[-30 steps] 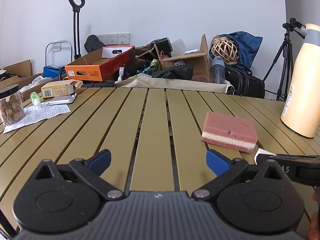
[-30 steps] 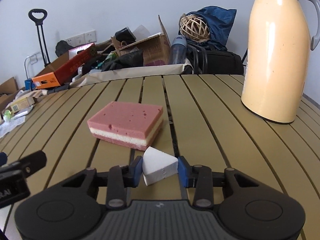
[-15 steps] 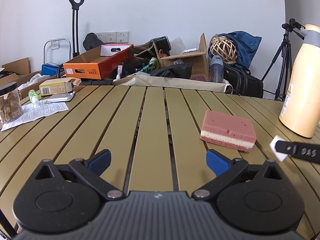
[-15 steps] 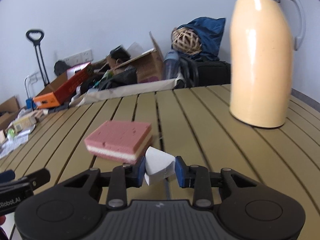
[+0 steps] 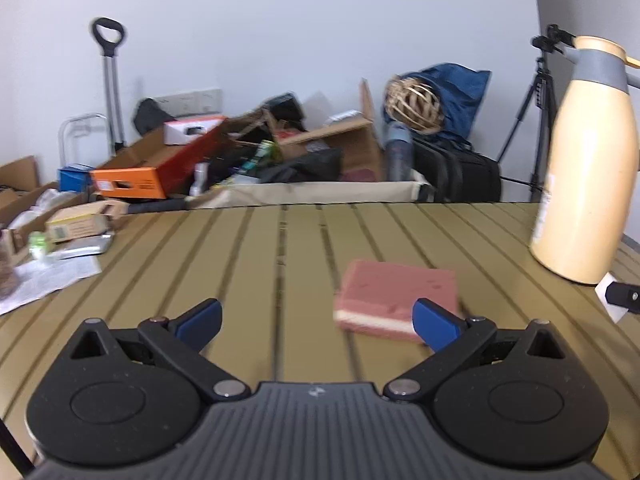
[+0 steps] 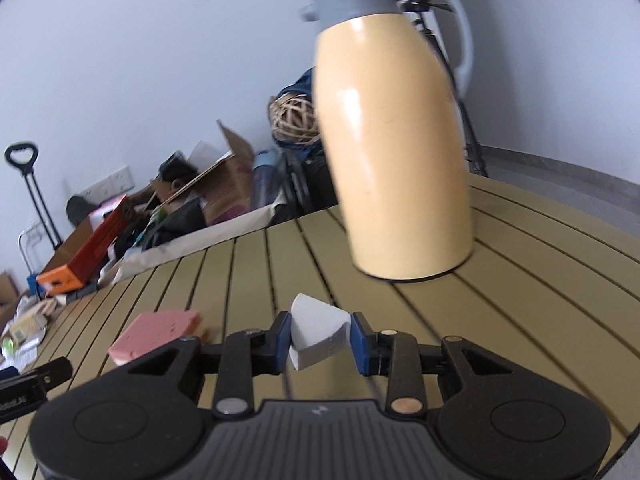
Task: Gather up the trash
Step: 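Grasp the pink-and-white sponge with the left gripper and lift it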
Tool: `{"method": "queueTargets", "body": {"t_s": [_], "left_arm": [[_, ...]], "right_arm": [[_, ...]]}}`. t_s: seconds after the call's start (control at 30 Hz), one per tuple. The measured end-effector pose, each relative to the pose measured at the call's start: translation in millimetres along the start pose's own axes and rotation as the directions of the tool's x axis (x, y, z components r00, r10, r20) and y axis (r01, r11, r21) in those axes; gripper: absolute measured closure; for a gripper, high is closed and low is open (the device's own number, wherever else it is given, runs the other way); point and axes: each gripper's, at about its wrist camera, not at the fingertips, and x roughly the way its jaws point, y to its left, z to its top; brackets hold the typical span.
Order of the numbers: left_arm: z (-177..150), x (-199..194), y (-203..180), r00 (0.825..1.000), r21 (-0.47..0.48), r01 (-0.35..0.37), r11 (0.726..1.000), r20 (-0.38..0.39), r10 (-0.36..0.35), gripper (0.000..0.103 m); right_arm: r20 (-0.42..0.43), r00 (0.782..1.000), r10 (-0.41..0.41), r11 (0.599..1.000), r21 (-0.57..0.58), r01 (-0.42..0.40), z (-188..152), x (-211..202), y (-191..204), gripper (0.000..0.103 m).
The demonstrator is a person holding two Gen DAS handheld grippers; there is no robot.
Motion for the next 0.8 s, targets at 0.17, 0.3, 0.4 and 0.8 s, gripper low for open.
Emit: {"method": "queueTargets", "body": {"t_s": [0.17, 0.3, 0.4, 0.8], "left_arm": [[11, 28, -27, 0.995, 0.023, 0.079, 0.997, -0.058, -0.078, 0.000], [15, 51, -46, 0.987, 0.056, 0.115, 0.992, -0.123, -0.107, 0.000], [20, 66, -55, 0.988, 0.064, 0.081, 0.995, -0.139, -0.072, 0.000], [24, 101, -62, 0.974, 0.109, 0.053, 0.993, -0.223, -0.027, 0.000]], "right_arm": [[0.022, 1.000, -0.007, 0.999, 0.054, 0.006, 5, -8, -27, 0.073], [0.032, 0.999, -0.020, 0.995, 0.103, 0.017, 7, -10, -48, 0.073], [0.036, 0.999, -0.033, 0.992, 0.121, 0.028, 7, -12, -61, 0.072], [0.038, 0.999, -0.031, 0.990, 0.138, 0.026, 7, -16, -73, 0.072]]}}
